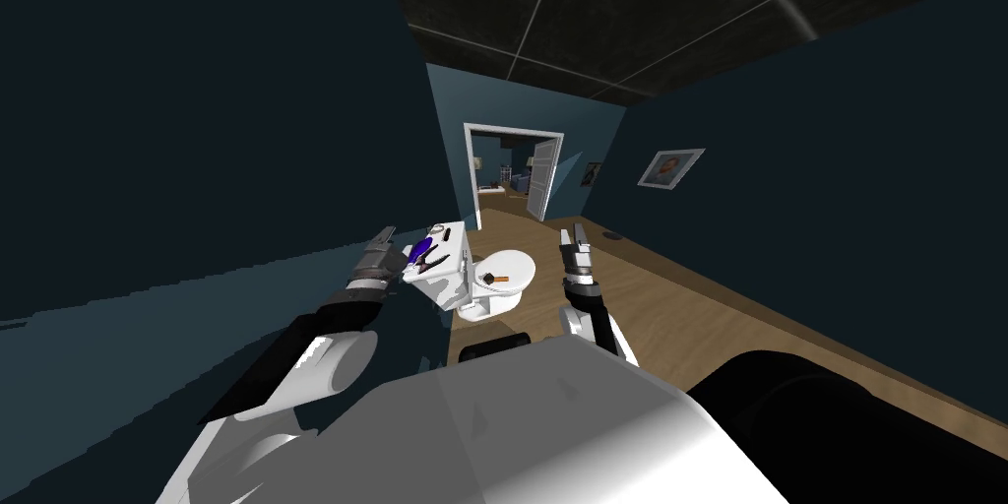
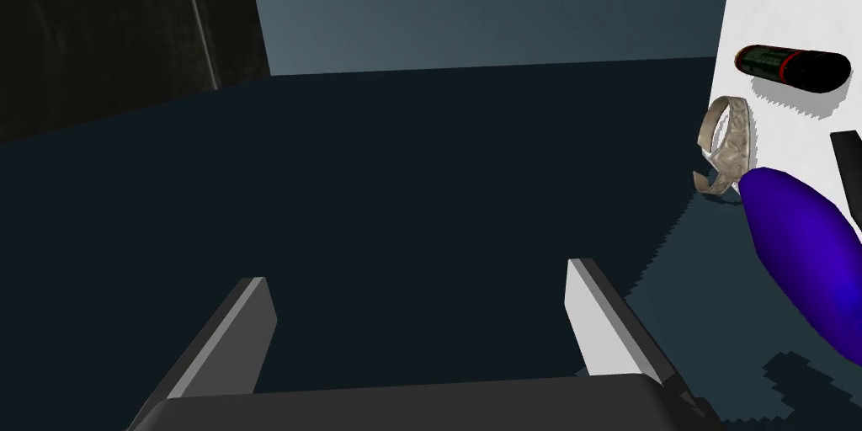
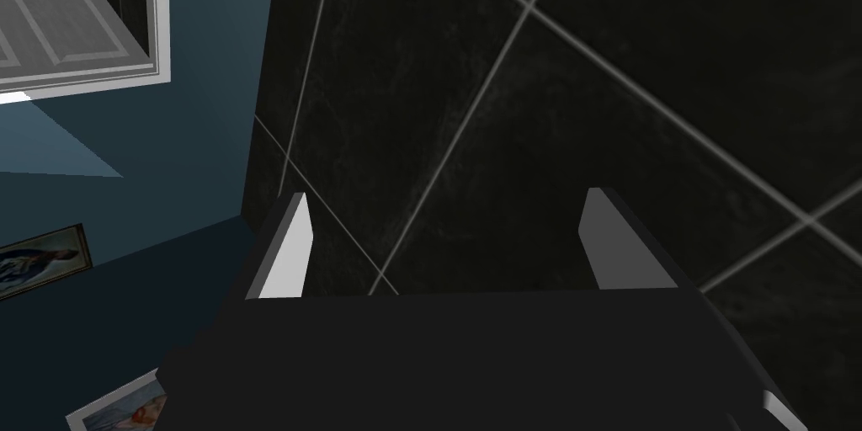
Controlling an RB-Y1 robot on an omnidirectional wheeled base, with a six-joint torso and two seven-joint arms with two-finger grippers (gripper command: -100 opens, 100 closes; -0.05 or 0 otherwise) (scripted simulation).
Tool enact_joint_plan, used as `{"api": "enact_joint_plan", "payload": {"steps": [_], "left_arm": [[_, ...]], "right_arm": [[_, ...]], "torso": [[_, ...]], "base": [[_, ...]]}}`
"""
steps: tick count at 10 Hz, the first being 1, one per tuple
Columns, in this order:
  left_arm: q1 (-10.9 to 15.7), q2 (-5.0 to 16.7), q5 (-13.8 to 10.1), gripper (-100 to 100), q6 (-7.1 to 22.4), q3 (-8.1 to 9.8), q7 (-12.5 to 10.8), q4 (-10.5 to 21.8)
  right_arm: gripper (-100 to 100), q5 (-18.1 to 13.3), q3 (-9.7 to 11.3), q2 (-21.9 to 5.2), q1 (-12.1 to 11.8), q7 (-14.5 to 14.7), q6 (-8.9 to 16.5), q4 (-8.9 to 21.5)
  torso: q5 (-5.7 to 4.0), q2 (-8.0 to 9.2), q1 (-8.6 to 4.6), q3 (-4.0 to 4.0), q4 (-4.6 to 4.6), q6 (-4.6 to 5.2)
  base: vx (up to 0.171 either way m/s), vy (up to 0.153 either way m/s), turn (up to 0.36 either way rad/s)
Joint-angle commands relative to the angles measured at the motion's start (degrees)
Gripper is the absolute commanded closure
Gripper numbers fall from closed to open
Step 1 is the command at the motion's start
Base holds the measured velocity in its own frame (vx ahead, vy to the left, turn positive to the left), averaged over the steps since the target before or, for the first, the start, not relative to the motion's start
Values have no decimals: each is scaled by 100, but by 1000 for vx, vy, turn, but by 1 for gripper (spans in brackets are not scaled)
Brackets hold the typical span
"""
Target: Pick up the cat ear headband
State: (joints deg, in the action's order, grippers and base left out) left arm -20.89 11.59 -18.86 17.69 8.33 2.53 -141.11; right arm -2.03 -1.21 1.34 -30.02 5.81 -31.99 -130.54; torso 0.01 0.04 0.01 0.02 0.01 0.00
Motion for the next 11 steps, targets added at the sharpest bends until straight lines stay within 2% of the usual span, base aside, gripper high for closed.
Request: {"api": "enact_joint_plan", "payload": {"steps": [1,2,4,7,9,10,11], "left_arm": [[29,19,-50,-100,286,29,31,-18],[107,73,-163,-100,448,111,76,-48],[107,73,-163,-100,671,111,76,-48],[252,198,-394,-100,1218,291,156,-85],[252,198,-394,-100,1456,291,156,-85],[318,267,-510,-100,1684,388,191,-91],[318,267,-510,-100,1825,388,191,-91]], "right_arm": [[0,0,0,0,0,0,0,0],[0,0,0,0,0,0,0,0],[0,0,0,0,0,0,0,0],[0,0,0,0,0,0,0,0],[0,0,0,0,0,0,0,0],[0,0,0,0,0,0,0,0],[0,0,0,0,0,0,0,0]], "torso": [[0,0,0,0,0,0],[0,0,0,0,0,0],[0,0,-1,0,0,0],[0,-3,-1,-2,-1,0],[0,-4,-2,-2,-1,0],[0,-4,-2,-2,-1,0],[0,-6,-2,-3,-1,0]], "base": [[-12,5,6],[-15,6,8],[-6,2,2],[0,0,0],[0,0,0],[0,0,0],[0,0,0]]}}
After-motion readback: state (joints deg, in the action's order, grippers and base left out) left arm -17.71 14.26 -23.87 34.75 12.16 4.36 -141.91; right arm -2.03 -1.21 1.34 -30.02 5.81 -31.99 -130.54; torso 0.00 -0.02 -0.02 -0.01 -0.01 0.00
